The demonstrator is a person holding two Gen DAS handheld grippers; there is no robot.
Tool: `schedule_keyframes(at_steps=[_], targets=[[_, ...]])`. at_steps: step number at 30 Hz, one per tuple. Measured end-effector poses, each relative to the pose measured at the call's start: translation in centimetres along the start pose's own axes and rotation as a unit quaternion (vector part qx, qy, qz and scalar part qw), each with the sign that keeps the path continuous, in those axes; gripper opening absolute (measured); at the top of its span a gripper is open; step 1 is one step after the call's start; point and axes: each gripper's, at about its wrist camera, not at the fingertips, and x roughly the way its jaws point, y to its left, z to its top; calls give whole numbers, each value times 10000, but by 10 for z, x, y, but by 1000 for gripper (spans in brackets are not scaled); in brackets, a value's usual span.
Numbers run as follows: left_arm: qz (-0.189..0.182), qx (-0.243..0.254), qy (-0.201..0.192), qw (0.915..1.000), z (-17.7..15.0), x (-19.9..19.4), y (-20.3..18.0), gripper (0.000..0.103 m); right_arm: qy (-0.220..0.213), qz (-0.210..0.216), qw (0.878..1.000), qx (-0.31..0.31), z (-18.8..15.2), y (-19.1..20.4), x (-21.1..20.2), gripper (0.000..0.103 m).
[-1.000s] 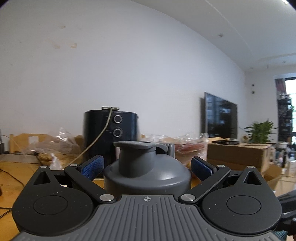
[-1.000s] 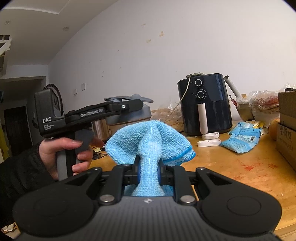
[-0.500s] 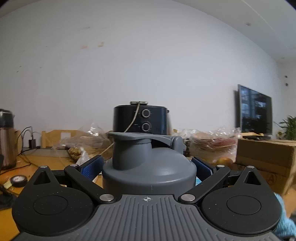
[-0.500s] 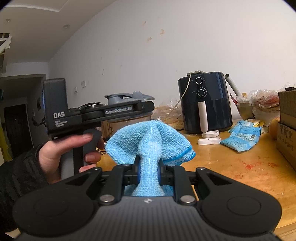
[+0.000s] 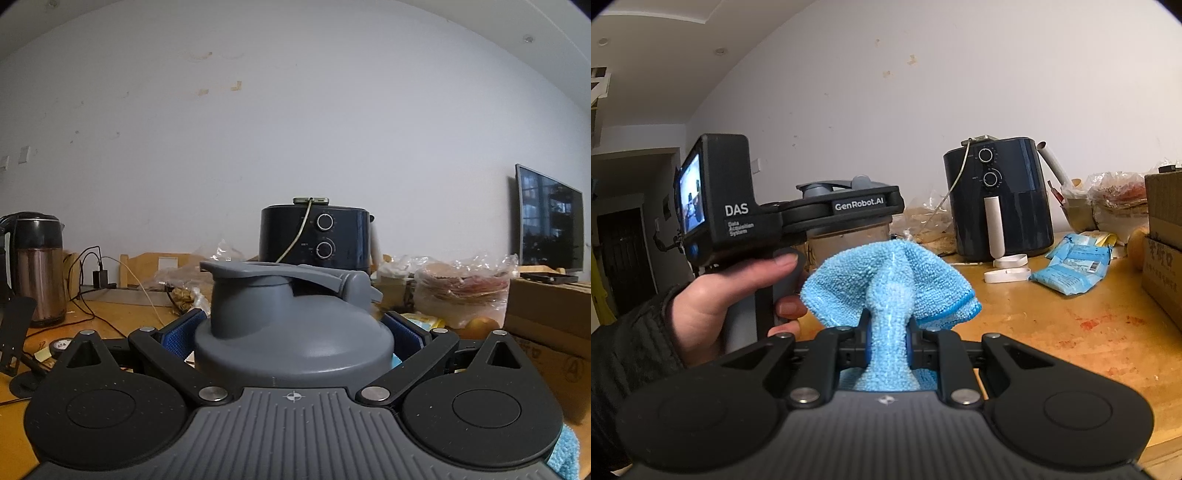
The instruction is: Clean container
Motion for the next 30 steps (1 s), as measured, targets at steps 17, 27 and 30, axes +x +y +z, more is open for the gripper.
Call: schedule_keyframes(at_steps=[17,27,30], targets=[[74,-35,75,9999,-1,1,-2,95,20,2,10000,46,-1,1,-1,13],[40,-14,72,10000,-1,0,-1,95,54,41,10000,23,-3,1,0,13],[-38,10,94,9999,0,1,0,95,51,43,10000,29,-3,1,0,13]])
